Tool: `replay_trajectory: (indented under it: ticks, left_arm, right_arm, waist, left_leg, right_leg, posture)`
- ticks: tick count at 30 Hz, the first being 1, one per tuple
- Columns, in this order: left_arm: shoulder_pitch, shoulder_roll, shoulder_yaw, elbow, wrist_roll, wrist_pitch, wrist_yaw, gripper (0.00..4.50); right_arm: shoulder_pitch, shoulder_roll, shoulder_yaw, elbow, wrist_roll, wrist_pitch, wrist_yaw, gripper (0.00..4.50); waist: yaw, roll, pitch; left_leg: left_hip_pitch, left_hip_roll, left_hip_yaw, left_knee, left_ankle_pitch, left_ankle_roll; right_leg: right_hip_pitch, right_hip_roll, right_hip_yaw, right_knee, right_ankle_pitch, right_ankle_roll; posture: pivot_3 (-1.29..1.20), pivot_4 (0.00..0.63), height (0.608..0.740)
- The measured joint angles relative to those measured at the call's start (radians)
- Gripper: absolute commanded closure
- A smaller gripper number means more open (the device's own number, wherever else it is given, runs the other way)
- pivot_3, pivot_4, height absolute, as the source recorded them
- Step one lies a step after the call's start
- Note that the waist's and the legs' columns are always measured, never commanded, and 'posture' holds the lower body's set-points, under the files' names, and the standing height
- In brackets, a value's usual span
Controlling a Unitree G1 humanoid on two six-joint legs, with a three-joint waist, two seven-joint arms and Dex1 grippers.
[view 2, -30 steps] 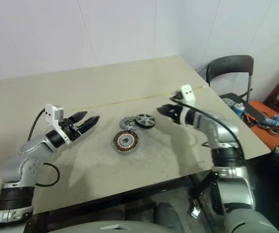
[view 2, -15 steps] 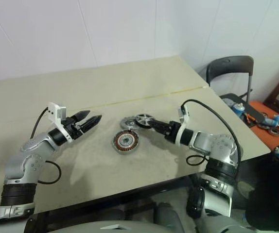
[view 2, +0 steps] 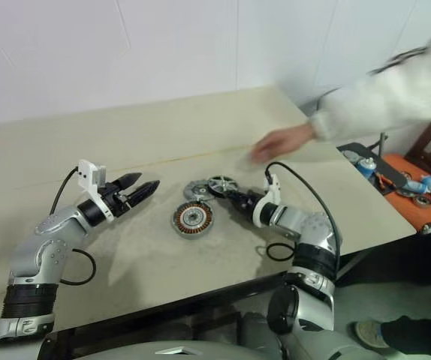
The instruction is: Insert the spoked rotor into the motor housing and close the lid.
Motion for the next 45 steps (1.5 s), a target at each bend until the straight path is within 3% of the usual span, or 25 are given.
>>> replay_trajectory:
  ticks: [6, 30, 34, 40, 45]
  left_arm:
    - [0.0, 0.006, 0.009, 0.001, 0.0, 0.0, -0.001, 0.4]
    - [-0.01, 0.008, 0.007, 0.02, 0.001, -0.008, -0.021, 0.4]
    - [0.048, 0.083, 0.024, -0.002, -0.011, 0.013, -0.068, 0.4]
    - [0.289, 0.236, 0.246, -0.185, -0.254, 0.22, -0.155, 0.4]
    - [0.473, 0.187, 0.415, -0.308, -0.554, 0.393, -0.042, 0.4]
  right_arm:
    - [0.025, -0.077, 0.012, -0.054, 0.046, 0.04, 0.027, 2.2]
    - [0.052, -0.073, 0.078, -0.087, 0.095, 0.053, 0.037, 2.2]
    - [0.052, -0.101, 0.121, -0.097, 0.098, 0.054, 0.058, 2.2]
    - [0.056, -0.126, 0.154, -0.097, 0.095, 0.028, 0.072, 2.2]
    - [0.083, -0.129, 0.205, -0.094, 0.083, 0.021, 0.08, 2.2]
  waist:
    - [0.002, 0.0, 0.0]
    - [-0.001, 0.0, 0.0]
    - [-0.006, 0.001, 0.0]
    - [-0.026, 0.002, 0.002]
    - [-0.025, 0.007, 0.004]
  left_leg:
    - [0.0, 0.0, 0.0, 0.0, 0.0, 0.0]
    - [0.0, 0.0, 0.0, 0.0, 0.0, 0.0]
    - [0.0, 0.0, 0.0, 0.0, 0.0, 0.0]
    - [-0.001, 0.001, 0.0, -0.002, -0.001, 0.002]
    - [-0.001, 0.001, 0.0, -0.001, -0.002, 0.004]
  right_leg:
    - [0.0, 0.0, 0.0, 0.0, 0.0, 0.0]
    - [0.0, 0.0, 0.0, -0.001, 0.0, 0.0]
    - [0.0, 0.001, 0.0, -0.001, 0.0, 0.0]
    - [0.0, 0.0, 0.0, -0.004, -0.001, 0.001]
    - [0.003, 0.0, -0.001, -0.009, -0.003, 0.005]
  posture:
    - [0.0, 0.0, 0.74]
    - [0.0, 0.0, 0.74]
    - [0.0, 0.0, 0.74]
    - [0.0, 0.0, 0.74]
    - [0.0, 0.0, 0.74]
